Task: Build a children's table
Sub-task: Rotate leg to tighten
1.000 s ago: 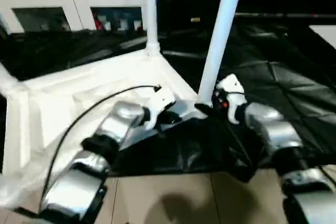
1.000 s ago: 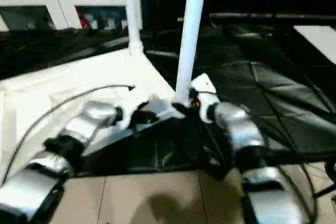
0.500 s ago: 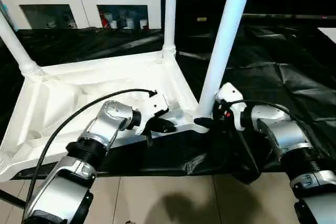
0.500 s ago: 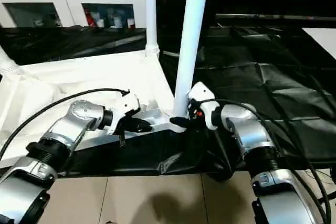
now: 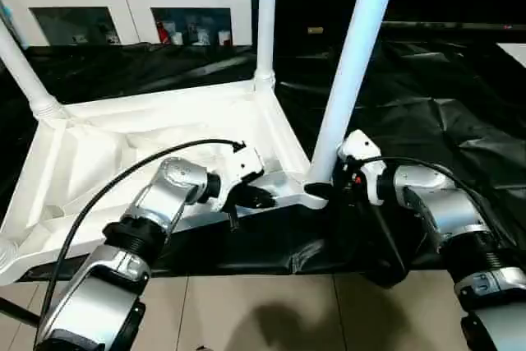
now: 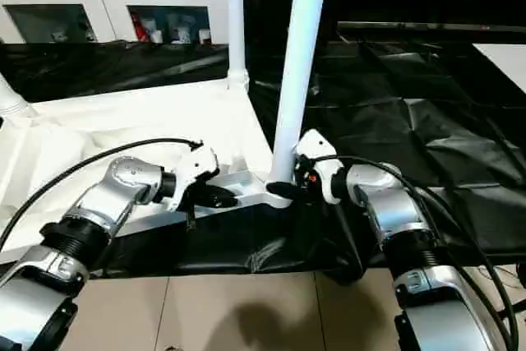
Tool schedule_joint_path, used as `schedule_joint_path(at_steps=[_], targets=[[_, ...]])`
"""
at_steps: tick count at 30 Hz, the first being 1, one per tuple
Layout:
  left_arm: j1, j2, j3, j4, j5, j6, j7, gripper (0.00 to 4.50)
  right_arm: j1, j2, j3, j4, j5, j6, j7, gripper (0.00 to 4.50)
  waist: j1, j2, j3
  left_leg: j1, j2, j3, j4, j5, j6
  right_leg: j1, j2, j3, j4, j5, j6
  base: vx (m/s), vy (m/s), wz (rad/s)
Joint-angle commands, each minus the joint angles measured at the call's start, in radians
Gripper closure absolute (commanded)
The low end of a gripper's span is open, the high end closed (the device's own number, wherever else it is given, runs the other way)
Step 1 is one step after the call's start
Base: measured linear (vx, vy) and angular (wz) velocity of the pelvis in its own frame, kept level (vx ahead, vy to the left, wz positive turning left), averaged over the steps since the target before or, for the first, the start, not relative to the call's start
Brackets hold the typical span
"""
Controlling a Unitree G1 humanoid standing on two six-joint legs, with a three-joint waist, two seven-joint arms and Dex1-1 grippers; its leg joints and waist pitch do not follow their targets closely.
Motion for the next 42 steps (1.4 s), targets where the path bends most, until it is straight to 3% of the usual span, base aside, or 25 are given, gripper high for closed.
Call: schedule_joint_path(at_steps=[1,4,5,7,8,10,15,17,18,21,24,26,29,30,33,38,39,42], targets=[[-0.019,-0.061,0.01,0.071,0.029,0.051,0.159,4.5,0.006,0.087,-0.052,0.063,0.0,0.073,-0.235,2.01,-0.005,-0.007,-0.051,0.016,0.044,-0.021,-0.062,-0.169,0.045,0.04,-0.074,0.047,-0.073,-0.121,-0.258,0.0,0.0,0.0],[-0.045,-0.122,0.025,0.118,0.035,0.077,0.271,4.5,0.001,0.169,-0.094,0.098,0.003,0.113,-0.407,2.01,-0.013,-0.007,-0.045,0.028,0.042,-0.025,-0.072,-0.261,-0.004,0.033,-0.075,0.049,-0.093,-0.293,-0.212,0.0,0.0,0.0],[-0.056,-0.153,0.025,0.134,0.036,0.095,0.3,4.5,0.0,0.207,-0.094,0.112,-0.003,0.108,-0.465,2.01,-0.015,-0.001,-0.045,0.03,0.042,-0.028,-0.075,-0.276,-0.019,0.031,-0.076,0.05,-0.096,-0.318,-0.199,0.0,0.0,0.0],[-0.065,-0.185,0.028,0.145,0.032,0.11,0.325,4.5,-0.007,0.251,-0.104,0.13,0.005,0.098,-0.522,2.02,-0.019,-0.005,-0.045,0.029,0.042,-0.03,-0.077,-0.302,-0.023,0.031,-0.076,0.05,-0.101,-0.333,-0.184,0.0,0.0,0.0],[-0.072,-0.205,0.03,0.153,0.03,0.116,0.344,4.5,-0.017,0.282,-0.12,0.148,0.018,0.098,-0.565,2.02,-0.022,0.007,-0.044,0.028,0.041,-0.032,-0.078,-0.308,-0.026,0.028,-0.077,0.052,-0.1,-0.327,-0.183,0.0,0.0,0.0],[-0.078,-0.221,0.028,0.161,0.034,0.115,0.365,4.5,-0.027,0.312,-0.131,0.162,0.024,0.097,-0.602,2.02,-0.029,0.001,-0.046,0.027,0.039,-0.032,-0.078,-0.318,-0.024,0.029,-0.076,0.051,-0.102,-0.324,-0.182,0.0,0.0,0.0],[-0.096,-0.234,0.015,0.188,0.059,0.073,0.388,4.5,-0.042,0.344,-0.116,0.169,-0.011,0.066,-0.642,2.02,-0.03,0.001,-0.045,0.025,0.037,-0.031,-0.078,-0.322,-0.011,0.027,-0.075,0.051,-0.109,-0.34,-0.168,0.0,0.0,0.0],[-0.096,-0.231,0.014,0.192,0.062,0.064,0.381,4.5,-0.042,0.344,-0.124,0.162,-0.003,0.06,-0.628,1.47,-0.031,0.001,-0.044,0.024,0.039,-0.032,-0.08,-0.323,-0.01,0.028,-0.075,0.051,-0.107,-0.331,-0.169,0.0,0.0,0.0],[-0.093,-0.223,0.012,0.19,0.063,0.052,0.362,4.5,-0.041,0.333,-0.124,0.15,0.005,0.051,-0.599,1.33,-0.031,-0.003,-0.045,0.024,0.039,-0.032,-0.08,-0.323,-0.008,0.029,-0.075,0.051,-0.107,-0.331,-0.168,0.0,0.0,0.0],[-0.074,-0.183,0.005,0.165,0.053,0.039,0.282,4.5,-0.036,0.262,-0.086,0.102,0.008,0.029,-0.439,1.12,-0.028,-0.002,-0.047,0.02,0.04,-0.033,-0.079,-0.315,0.003,0.035,-0.075,0.049,-0.104,-0.306,-0.172,0.0,0.0,0.0],[-0.049,-0.14,-0.005,0.129,0.037,0.005,0.182,4.5,-0.021,0.17,-0.03,0.044,0.005,0.015,-0.268,0.9,-0.026,0.0,-0.052,0.011,0.042,-0.031,-0.074,-0.239,0.028,0.042,-0.076,0.05,-0.09,-0.176,-0.201,0.0,0.0,0.0],[-0.042,-0.127,-0.008,0.118,0.033,0.005,0.154,4.5,-0.014,0.141,-0.016,0.026,0.003,0.007,-0.218,0.9,-0.024,-0.001,-0.058,0.007,0.041,-0.025,-0.063,-0.173,0.059,0.048,-0.074,0.049,-0.074,-0.043,-0.24,0.0,0.0,0.0],[-0.008,-0.079,-0.023,0.073,0.013,-0.041,0.04,4.5,0.006,0.053,0.007,-0.017,0.006,-0.017,-0.087,0.9,-0.02,-0.002,-0.061,0.006,0.042,-0.023,-0.056,-0.13,0.088,0.052,-0.073,0.046,-0.064,0.045,-0.269,0.017,-0.003,0.0],[0.005,-0.059,-0.026,0.056,0.01,-0.043,0.014,4.5,0.011,0.019,0.013,-0.022,0.0,-0.036,-0.05,0.9,-0.017,0.002,-0.063,0.006,0.042,-0.021,-0.053,-0.113,0.104,0.051,-0.073,0.045,-0.06,0.077,-0.28,0.0,0.0,0.0],[0.031,-0.019,-0.026,0.029,0.005,-0.044,-0.033,4.5,0.024,-0.047,0.023,-0.022,-0.007,-0.069,0.052,0.9,-0.013,-0.002,-0.06,0.008,0.045,-0.019,-0.053,-0.133,0.112,0.05,-0.073,0.043,-0.063,0.05,-0.288,0.0,0.0,0.0],[0.068,0.013,-0.025,-0.04,-0.02,-0.026,-0.093,4.5,0.027,-0.072,0.02,-0.028,0.016,-0.067,0.112,0.9,-0.002,0.0,-0.055,0.014,0.05,-0.021,-0.06,-0.17,0.077,0.045,-0.073,0.045,-0.069,-0.062,-0.276,0.0,0.0,0.0],[0.077,0.019,-0.024,-0.055,-0.023,-0.024,-0.102,4.5,0.029,-0.077,0.027,-0.031,0.018,-0.062,0.128,1.17,-0.002,-0.001,-0.055,0.014,0.05,-0.02,-0.06,-0.172,0.075,0.045,-0.072,0.045,-0.069,-0.065,-0.275,0.0,0.0,0.0],[0.085,0.027,-0.026,-0.064,-0.025,-0.024,-0.108,4.5,0.032,-0.079,0.037,-0.025,0.012,-0.068,0.134,1.29,-0.002,-0.001,-0.056,0.013,0.048,-0.021,-0.06,-0.163,0.071,0.045,-0.072,0.046,-0.067,-0.058,-0.27,0.0,0.0,0.0]])
